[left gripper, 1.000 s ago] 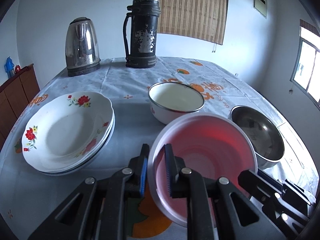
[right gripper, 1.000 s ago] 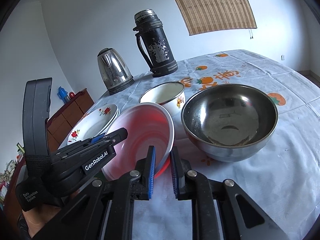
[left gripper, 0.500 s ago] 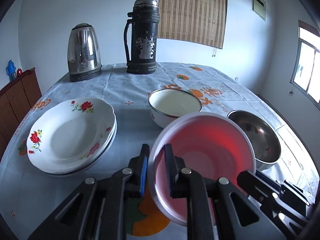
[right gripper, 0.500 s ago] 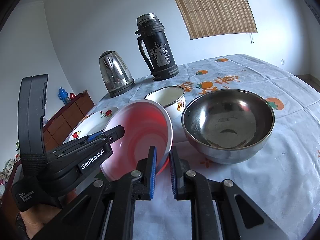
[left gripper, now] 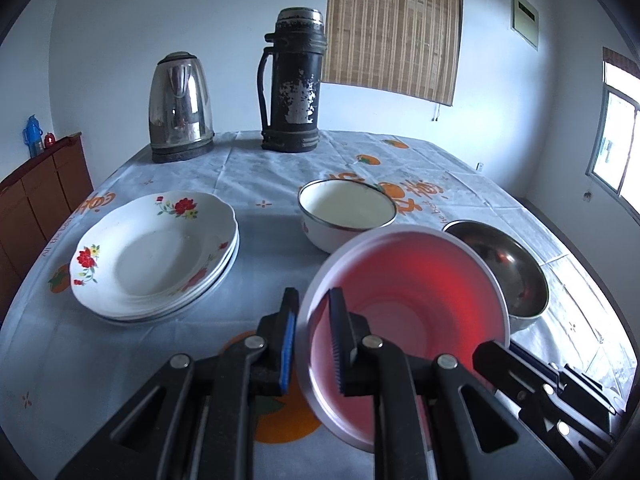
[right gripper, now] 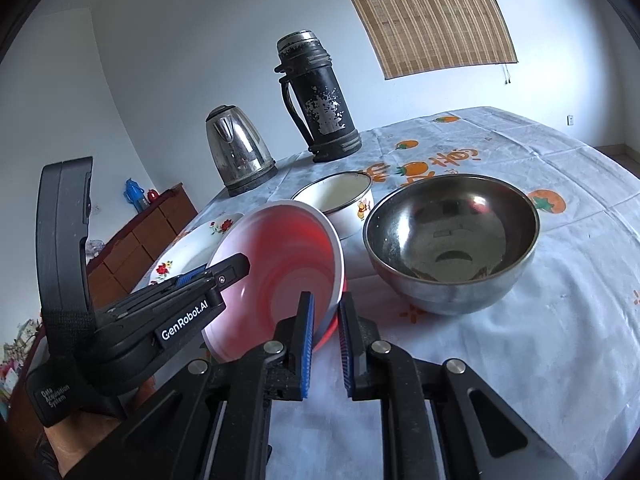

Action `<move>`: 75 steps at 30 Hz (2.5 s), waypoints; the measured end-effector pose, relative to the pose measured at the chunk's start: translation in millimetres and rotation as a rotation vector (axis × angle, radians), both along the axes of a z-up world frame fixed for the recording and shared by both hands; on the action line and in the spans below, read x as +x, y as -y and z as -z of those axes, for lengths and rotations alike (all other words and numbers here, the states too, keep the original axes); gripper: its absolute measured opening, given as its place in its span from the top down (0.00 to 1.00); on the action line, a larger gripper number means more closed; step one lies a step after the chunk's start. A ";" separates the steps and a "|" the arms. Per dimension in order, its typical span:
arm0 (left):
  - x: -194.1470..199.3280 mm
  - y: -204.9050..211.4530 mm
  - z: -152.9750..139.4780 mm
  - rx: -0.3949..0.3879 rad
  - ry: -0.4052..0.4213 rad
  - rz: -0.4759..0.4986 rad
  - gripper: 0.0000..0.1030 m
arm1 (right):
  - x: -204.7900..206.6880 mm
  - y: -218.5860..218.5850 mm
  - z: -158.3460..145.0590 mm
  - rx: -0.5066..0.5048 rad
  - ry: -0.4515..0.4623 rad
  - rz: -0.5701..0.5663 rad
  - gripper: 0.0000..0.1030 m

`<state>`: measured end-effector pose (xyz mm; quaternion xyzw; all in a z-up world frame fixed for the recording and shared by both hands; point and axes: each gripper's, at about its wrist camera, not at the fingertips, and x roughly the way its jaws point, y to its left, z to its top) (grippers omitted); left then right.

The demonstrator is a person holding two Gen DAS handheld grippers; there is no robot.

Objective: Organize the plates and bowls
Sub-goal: 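Lift the pink basin with both tools and carry it toward the steel bowl, then lower the pink basin into the steel bowl and open both tools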

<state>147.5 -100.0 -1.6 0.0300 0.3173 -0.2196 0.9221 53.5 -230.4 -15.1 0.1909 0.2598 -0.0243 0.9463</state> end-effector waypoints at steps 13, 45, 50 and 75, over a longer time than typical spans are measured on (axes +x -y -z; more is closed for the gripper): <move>-44.6 16.3 -8.6 -0.010 0.027 0.028 0.87 | -43.1 17.9 -2.9 0.038 0.020 0.029 0.87; -52.2 104.8 -54.0 -0.089 0.047 0.115 0.87 | -75.7 92.8 -48.6 -0.029 0.107 0.175 0.87; -35.4 115.3 -49.2 -0.089 0.022 0.101 0.87 | -58.1 105.8 -43.6 -0.030 0.076 0.179 0.87; 14.2 130.2 -6.5 -0.056 -0.114 0.040 0.87 | -5.1 120.4 -21.3 -0.044 -0.011 0.142 0.87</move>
